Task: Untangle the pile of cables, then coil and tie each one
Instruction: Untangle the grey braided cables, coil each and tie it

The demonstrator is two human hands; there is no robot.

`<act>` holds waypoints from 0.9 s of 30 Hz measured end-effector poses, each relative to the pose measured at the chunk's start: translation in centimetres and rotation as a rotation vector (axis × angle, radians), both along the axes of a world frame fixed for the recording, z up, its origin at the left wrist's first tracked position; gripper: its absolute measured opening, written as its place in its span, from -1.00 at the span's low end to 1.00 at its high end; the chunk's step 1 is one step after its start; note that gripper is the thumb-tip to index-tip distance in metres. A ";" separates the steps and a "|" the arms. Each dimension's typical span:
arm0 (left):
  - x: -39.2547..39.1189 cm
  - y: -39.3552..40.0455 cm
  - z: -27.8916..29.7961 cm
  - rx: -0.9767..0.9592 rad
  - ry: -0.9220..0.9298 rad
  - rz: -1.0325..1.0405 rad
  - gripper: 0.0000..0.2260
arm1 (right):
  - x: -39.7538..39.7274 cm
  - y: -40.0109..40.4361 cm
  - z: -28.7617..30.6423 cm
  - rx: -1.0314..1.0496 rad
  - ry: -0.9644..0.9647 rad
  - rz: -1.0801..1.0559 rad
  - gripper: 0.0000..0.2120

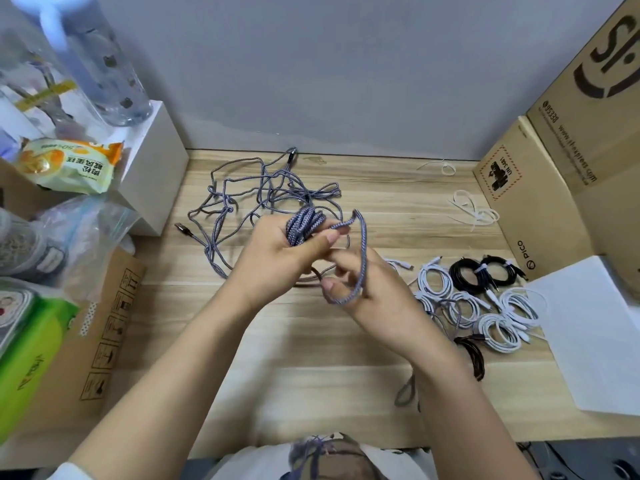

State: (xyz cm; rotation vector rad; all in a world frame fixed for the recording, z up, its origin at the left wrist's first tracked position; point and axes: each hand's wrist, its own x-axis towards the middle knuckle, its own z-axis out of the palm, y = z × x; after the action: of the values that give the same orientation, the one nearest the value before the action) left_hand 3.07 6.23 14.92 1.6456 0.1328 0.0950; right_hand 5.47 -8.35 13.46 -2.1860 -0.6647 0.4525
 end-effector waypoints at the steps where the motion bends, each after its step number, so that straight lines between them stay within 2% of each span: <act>1: 0.2 0.0 -0.5 -0.019 0.007 0.073 -0.78 | -0.3 0.2 0.0 0.043 -0.030 0.015 -0.60; 3: 0.5 0.4 -1.4 0.038 -0.001 0.198 -0.80 | -0.8 0.2 0.3 0.129 -0.010 0.049 -0.55; 4: 0.6 0.6 -1.8 0.113 -0.023 0.232 -0.84 | -1.0 0.0 0.6 0.187 0.049 0.071 -0.60; 5: 0.7 0.9 -2.2 0.205 -0.050 0.241 -0.88 | -1.2 -0.1 1.2 0.264 0.122 0.100 -0.71; 7: 0.7 1.2 -2.7 0.405 -0.091 0.236 -0.81 | -1.7 -0.3 2.5 0.488 0.290 0.081 -0.96; 9: 0.7 1.5 -3.0 0.489 -0.055 0.192 -0.76 | -1.4 -0.5 2.7 0.649 0.387 -0.071 -0.76; 11: 0.8 1.8 -3.3 0.443 0.059 0.087 -0.73 | -0.9 -0.5 2.8 0.718 0.419 -0.259 -0.61; 15: 0.3 2.5 -3.7 0.409 0.256 -0.154 -0.60 | 0.8 -1.9 2.5 0.676 0.221 -0.467 -0.56; 16: 0.0 2.7 -3.5 0.346 0.307 -0.229 -0.65 | 1.1 -2.3 2.4 0.632 0.164 -0.483 -0.54; 18: -0.8 2.9 -3.0 0.076 0.377 -0.406 -0.73 | 1.6 -2.8 1.9 0.547 0.077 -0.505 -0.49; 20: -1.4 3.2 -2.6 -0.322 0.333 -0.590 -0.66 | 1.9 -3.0 1.2 0.475 0.035 -0.497 -0.51; 23: -1.4 2.8 -1.4 -1.025 0.140 -0.844 -0.69 | 1.9 -2.4 0.6 0.412 0.033 -0.409 -0.58; 25: -1.0 2.1 0.0 -1.349 0.069 -0.805 -0.75 | 1.9 -1.9 0.4 0.379 0.054 -0.340 -0.61; 27: -0.9 1.5 1.2 -1.473 0.017 -0.633 -0.80 | 1.9 -1.7 0.1 0.322 0.108 -0.280 -0.60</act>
State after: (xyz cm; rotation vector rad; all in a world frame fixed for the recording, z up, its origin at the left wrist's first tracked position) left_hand 2.20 7.69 16.13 0.1606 -0.2700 -0.4199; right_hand 7.41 -10.07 13.58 -1.8956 -0.3373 0.2909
